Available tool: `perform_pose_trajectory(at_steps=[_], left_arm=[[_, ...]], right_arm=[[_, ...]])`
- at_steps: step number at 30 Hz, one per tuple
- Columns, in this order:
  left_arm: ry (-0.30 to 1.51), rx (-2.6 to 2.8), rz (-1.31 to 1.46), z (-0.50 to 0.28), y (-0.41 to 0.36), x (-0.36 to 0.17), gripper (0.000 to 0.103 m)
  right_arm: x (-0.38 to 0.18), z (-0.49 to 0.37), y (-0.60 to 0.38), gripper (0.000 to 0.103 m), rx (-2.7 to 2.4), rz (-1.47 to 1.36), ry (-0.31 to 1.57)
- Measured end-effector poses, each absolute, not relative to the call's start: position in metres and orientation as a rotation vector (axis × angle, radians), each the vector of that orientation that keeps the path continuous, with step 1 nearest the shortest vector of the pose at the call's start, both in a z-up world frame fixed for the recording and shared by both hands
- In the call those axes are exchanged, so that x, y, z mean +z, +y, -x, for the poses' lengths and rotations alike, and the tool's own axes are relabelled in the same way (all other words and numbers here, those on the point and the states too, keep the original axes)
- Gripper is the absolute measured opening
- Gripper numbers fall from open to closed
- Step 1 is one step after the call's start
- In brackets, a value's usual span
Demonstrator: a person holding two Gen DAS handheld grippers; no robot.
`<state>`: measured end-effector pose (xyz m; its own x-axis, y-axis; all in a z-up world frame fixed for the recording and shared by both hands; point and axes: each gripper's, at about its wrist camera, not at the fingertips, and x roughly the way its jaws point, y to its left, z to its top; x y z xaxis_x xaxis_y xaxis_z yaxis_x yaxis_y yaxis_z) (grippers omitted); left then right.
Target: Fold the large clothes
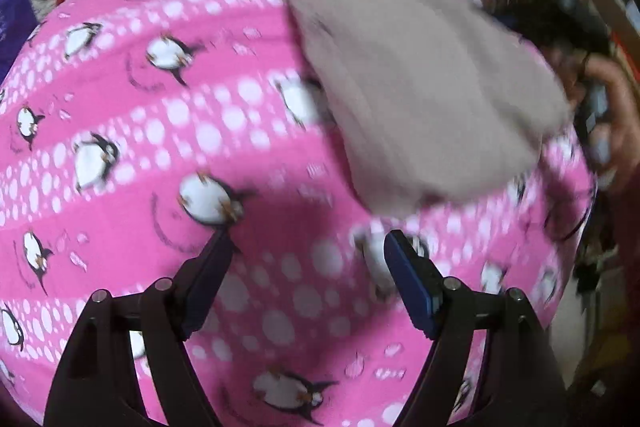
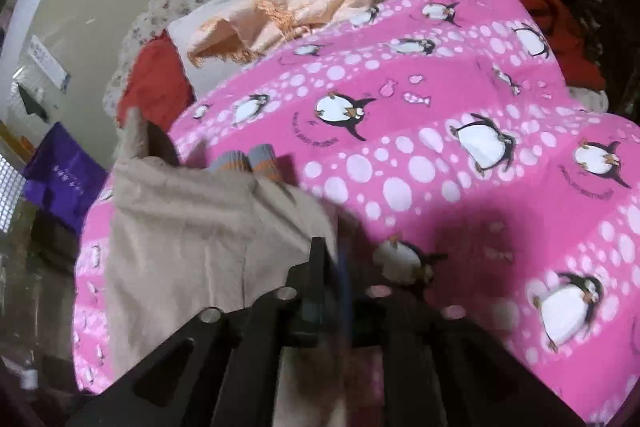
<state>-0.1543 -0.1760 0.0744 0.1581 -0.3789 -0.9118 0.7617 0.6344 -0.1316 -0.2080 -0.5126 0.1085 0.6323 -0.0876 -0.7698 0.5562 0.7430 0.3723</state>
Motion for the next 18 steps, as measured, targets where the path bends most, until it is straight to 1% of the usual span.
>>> perform_pose_trajectory(at_steps=[1,2,3,7,11,13,16,17,18], left_arm=[[1.148,-0.851,-0.414,0.161,-0.177,0.070,0.078],[1.154,-0.860,-0.417,0.166,-0.180,0.067,0.078],[1.157,-0.871,-0.414,0.170,-0.182,0.065,0.078],[1.133,-0.889,-0.377,0.186,-0.194,0.067,0.078],[1.135,-0.871,-0.357,0.191,-0.201,0.067,0.078],[1.130,-0.850,-0.348,0.193,-0.199,0.069,0.078],[1.154,-0.835,-0.315,0.188,-0.197,0.067,0.078],[1.163,-0.827,-0.309,0.185,-0.199,0.064,0.078],[1.166,-0.810,-0.303,0.182,-0.199,0.062,0.078]], right_arm=[[0.116,0.219,-0.507,0.048,-0.384,-0.639,0.800],[0.122,0.229,-0.500,0.067,-0.357,-0.640,0.795],[0.127,0.240,-0.491,0.071,-0.333,-0.636,0.800],[0.124,0.288,-0.456,0.072,-0.282,-0.625,0.870],[0.109,0.307,-0.437,0.072,-0.225,-0.698,0.891],[0.116,0.312,-0.431,0.072,-0.246,-0.669,0.876],[0.142,0.323,-0.423,0.078,-0.256,-0.579,0.768],[0.145,0.322,-0.421,0.081,-0.230,-0.575,0.759],[0.144,0.319,-0.418,0.081,-0.202,-0.575,0.766]])
